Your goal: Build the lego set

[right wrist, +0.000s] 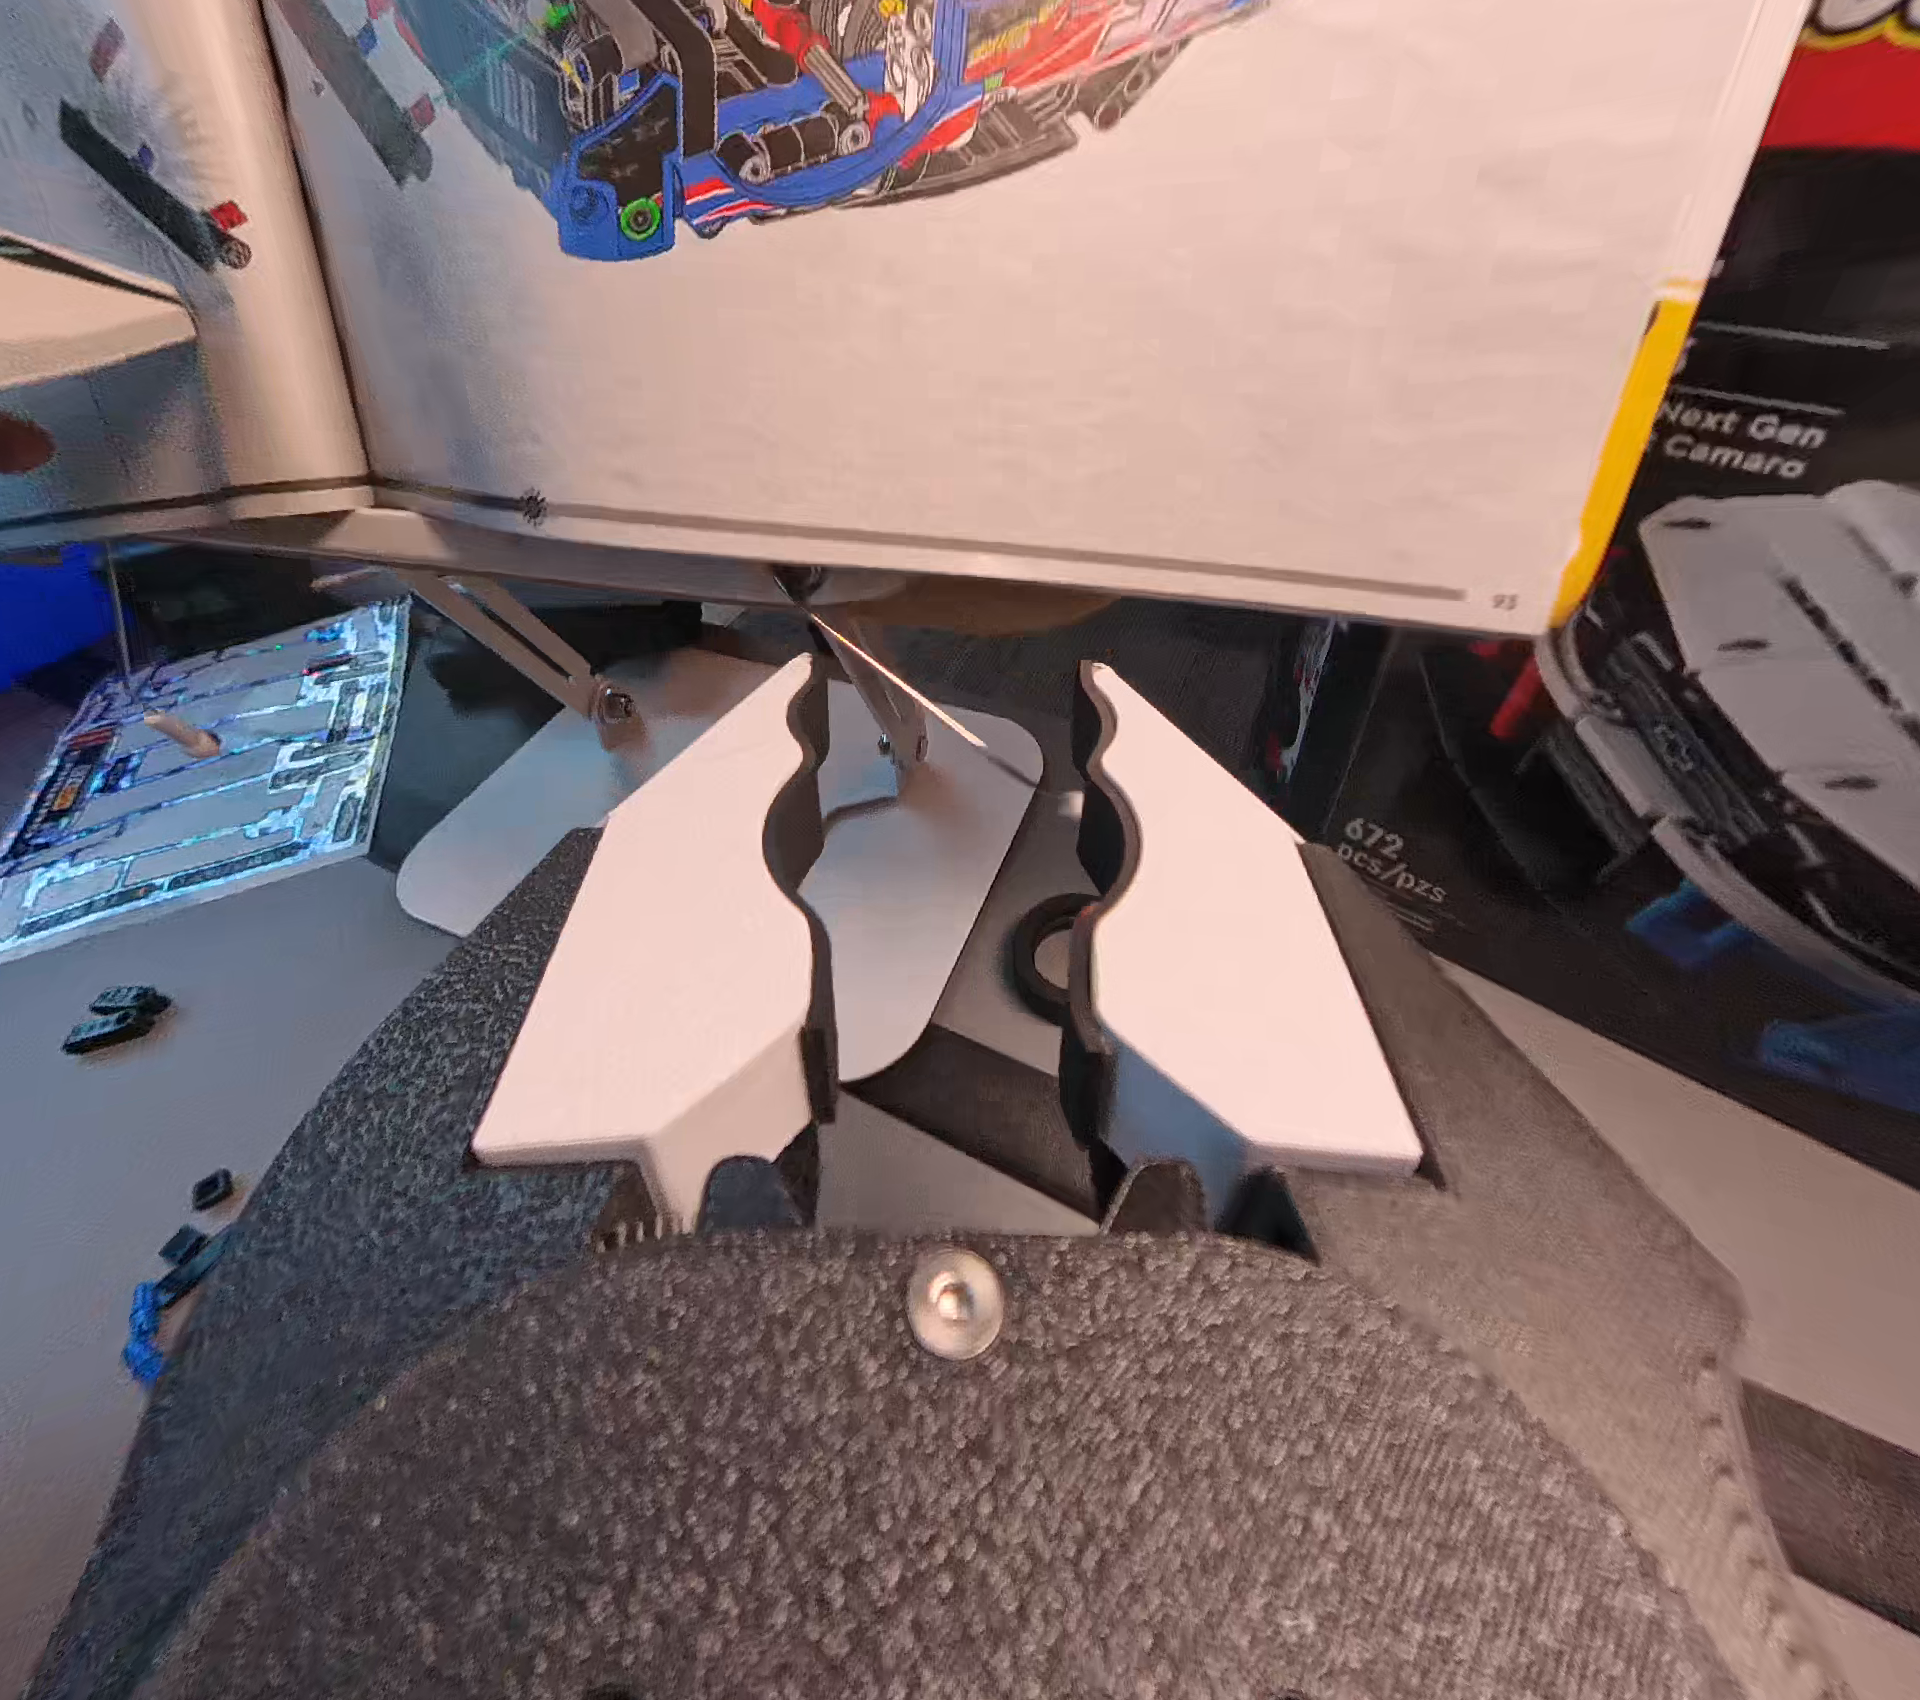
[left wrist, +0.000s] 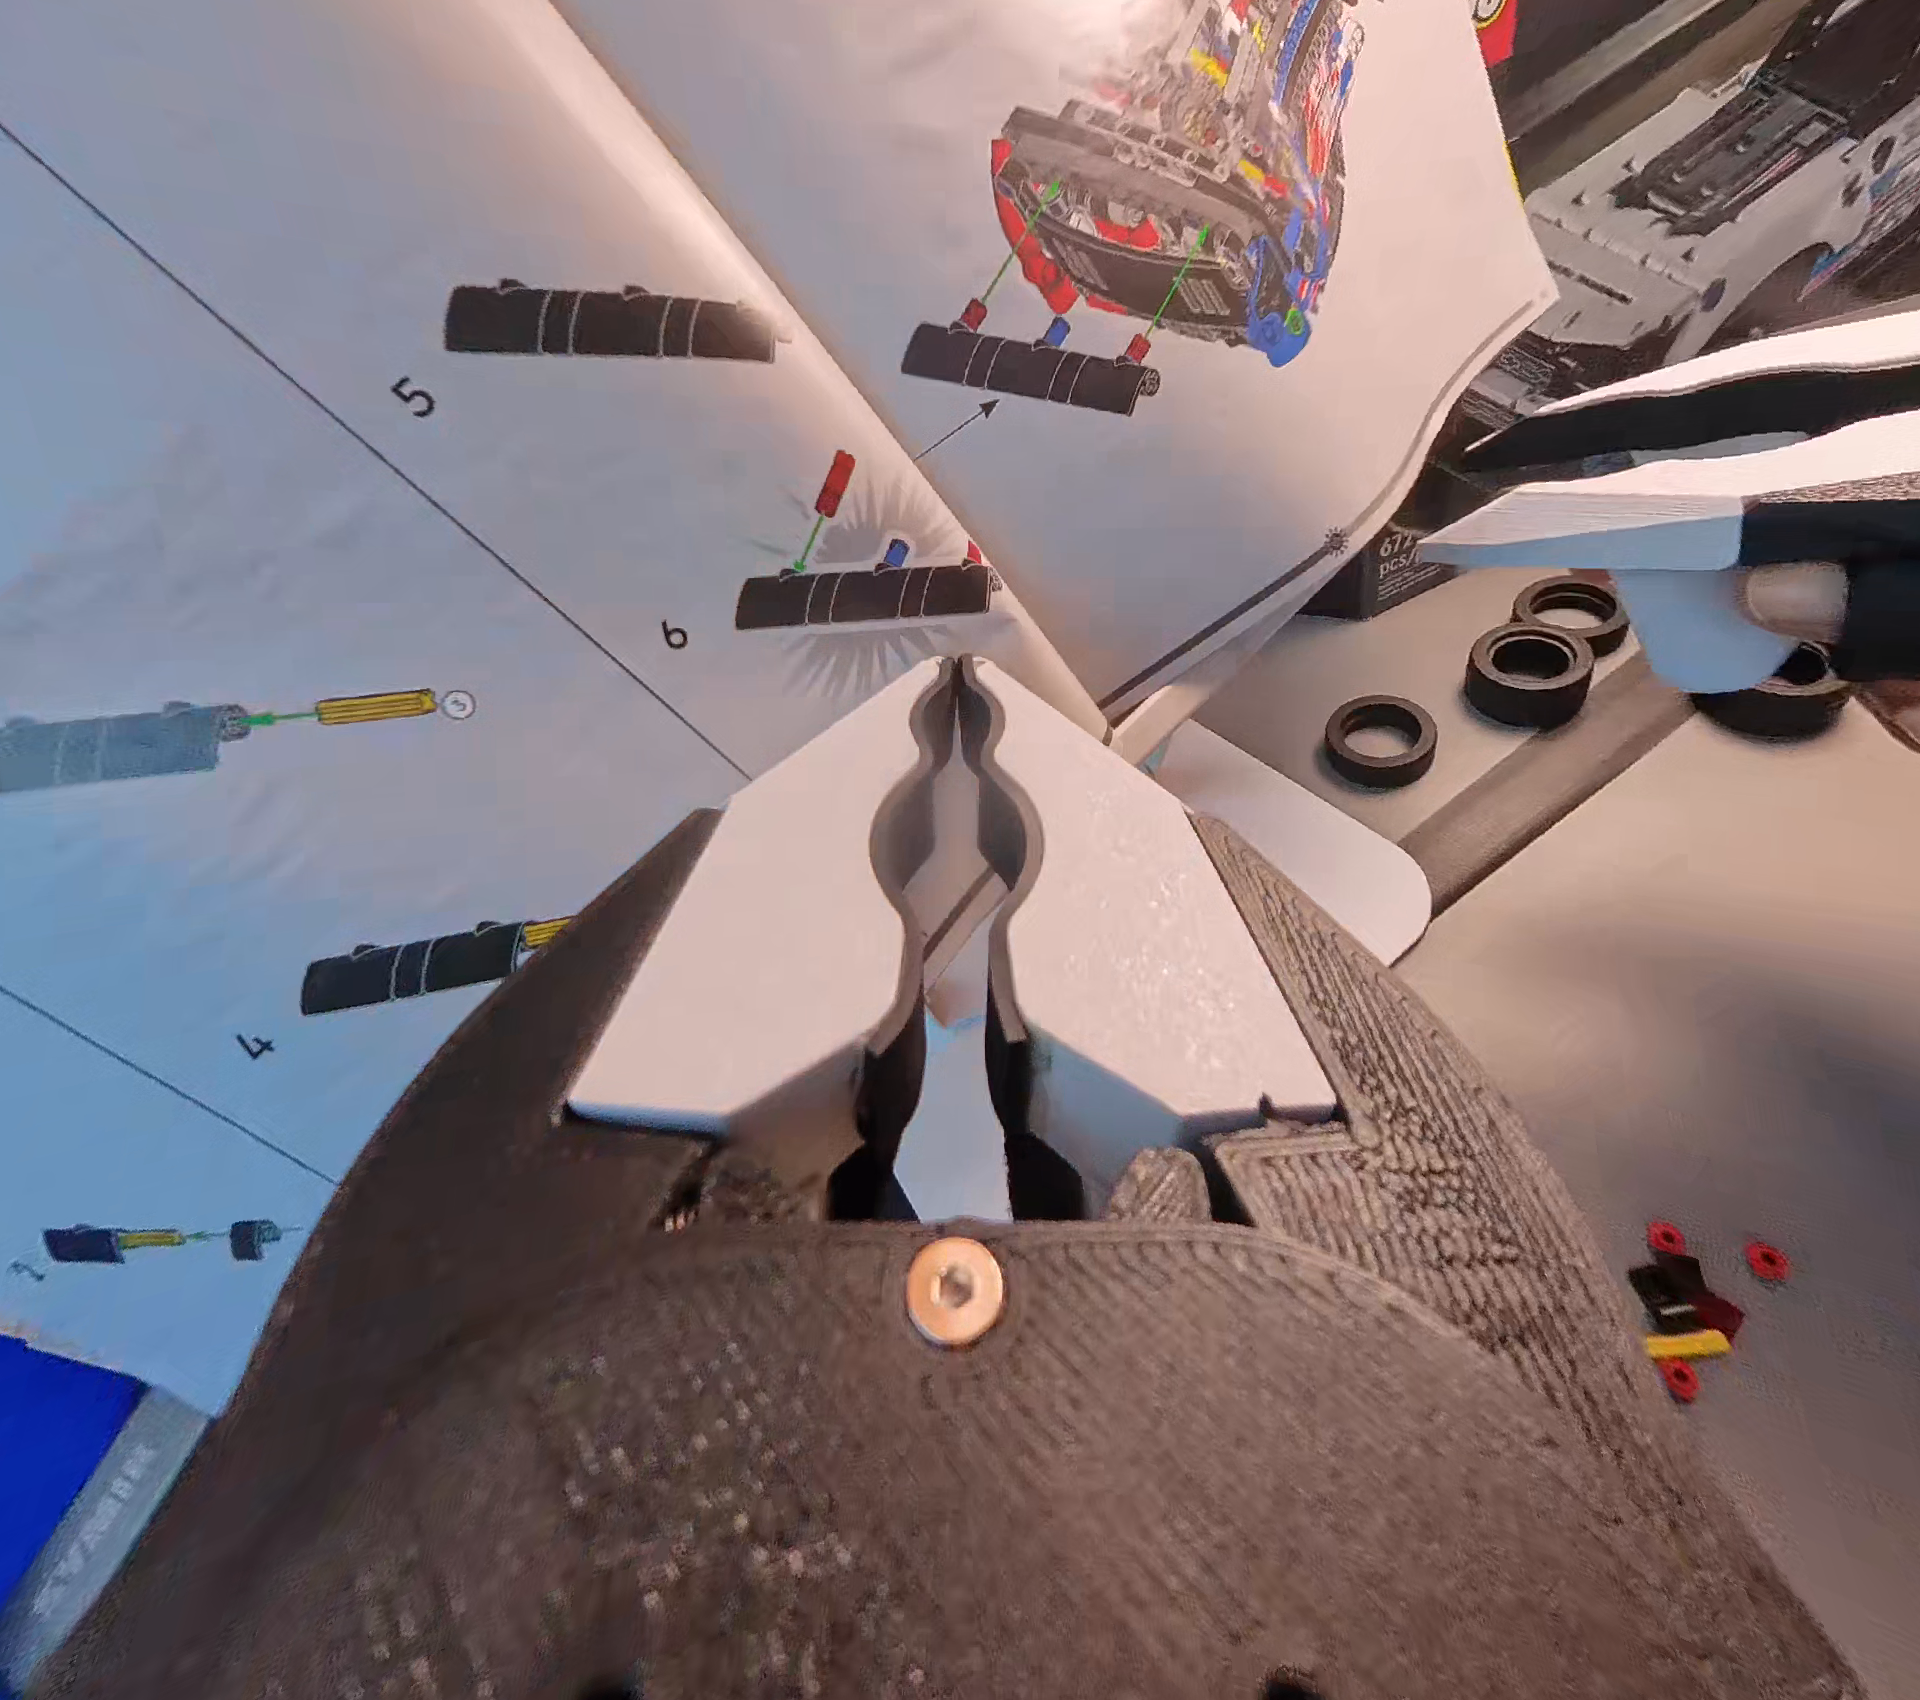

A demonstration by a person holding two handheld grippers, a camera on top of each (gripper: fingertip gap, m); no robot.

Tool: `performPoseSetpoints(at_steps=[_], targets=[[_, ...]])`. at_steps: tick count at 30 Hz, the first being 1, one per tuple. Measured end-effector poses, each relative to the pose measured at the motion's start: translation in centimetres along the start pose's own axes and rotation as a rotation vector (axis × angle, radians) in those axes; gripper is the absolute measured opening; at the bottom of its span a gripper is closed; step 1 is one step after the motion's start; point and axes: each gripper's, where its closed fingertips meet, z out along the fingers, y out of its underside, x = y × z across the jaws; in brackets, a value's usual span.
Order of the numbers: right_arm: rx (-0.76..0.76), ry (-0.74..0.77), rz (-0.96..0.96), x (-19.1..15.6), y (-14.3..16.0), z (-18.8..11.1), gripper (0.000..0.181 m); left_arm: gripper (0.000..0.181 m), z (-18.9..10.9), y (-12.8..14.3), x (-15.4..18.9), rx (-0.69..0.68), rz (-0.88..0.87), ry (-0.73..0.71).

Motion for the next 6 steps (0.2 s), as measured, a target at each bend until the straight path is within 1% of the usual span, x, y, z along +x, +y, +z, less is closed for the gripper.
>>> performPoseSetpoints(at_steps=[2,4,6], targets=[[0.038,0.002,0.015,0.8,-0.5,-0.8,0.046,0.000,0.3,-0.3,0.1,0.003,0.072,-0.002],[0.112,0.024,0.008,1.5,-2.3,-1.9,0.043,0.000,0.5,-0.3,0.2,0.018,0.184,-0.004],[0.160,0.037,-0.024,1.4,-4.3,-2.6,0.043,0.000,0.5,-0.3,0.2,0.045,0.301,0.007]])
